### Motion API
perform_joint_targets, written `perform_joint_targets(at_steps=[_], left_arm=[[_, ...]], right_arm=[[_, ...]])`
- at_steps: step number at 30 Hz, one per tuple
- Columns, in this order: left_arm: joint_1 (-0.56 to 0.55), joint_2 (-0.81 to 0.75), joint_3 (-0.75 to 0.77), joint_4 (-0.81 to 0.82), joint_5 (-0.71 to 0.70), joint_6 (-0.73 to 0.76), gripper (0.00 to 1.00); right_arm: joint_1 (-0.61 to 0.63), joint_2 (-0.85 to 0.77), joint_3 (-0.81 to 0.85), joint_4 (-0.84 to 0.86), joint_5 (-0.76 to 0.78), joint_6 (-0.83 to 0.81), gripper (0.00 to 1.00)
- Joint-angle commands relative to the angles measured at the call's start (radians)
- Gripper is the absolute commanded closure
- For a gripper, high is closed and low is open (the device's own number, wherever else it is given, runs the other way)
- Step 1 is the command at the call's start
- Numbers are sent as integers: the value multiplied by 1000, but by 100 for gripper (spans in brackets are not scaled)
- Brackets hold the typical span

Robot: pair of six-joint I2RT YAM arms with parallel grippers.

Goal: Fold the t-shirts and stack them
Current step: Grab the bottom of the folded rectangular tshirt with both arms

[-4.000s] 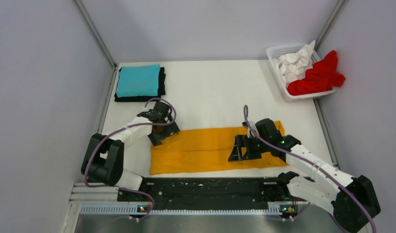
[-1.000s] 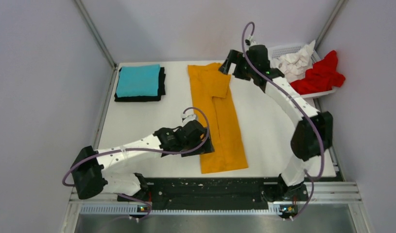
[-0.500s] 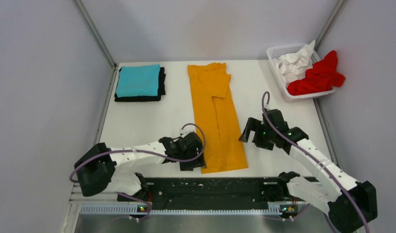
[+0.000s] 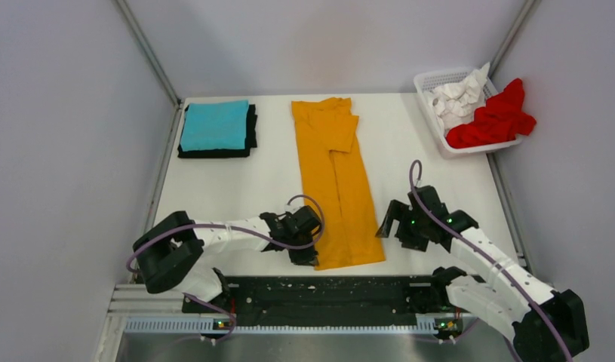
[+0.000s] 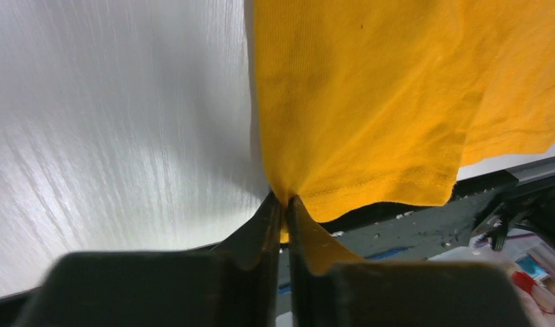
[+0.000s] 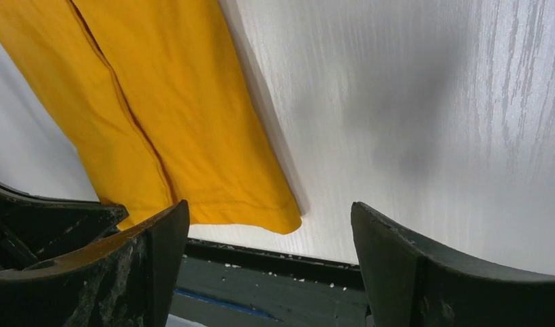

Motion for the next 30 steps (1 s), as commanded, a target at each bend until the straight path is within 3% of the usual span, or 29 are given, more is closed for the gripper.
perform_joint_targets(at_steps=[1, 9, 16, 21, 26, 30], left_arm=[[-4, 23, -7, 3, -1, -27, 100], [-3, -60, -38, -67, -62, -72, 100], [-3, -80, -28, -127, -109, -61, 100], [-3, -93, -37, -131, -109, -61, 100], [-3, -108, -53, -125, -110, -66, 100], [-3, -114, -59, -128, -109, -66, 100]], right_arm=[[20, -21, -22, -4, -22, 10, 15], [148, 47, -66, 5, -12, 44, 31], [218, 77, -112, 117, -50, 105, 44], [294, 104, -121, 156, -49, 165, 50], [324, 115, -121, 182, -15, 191, 75], [329, 129, -139, 217, 3, 191, 82]])
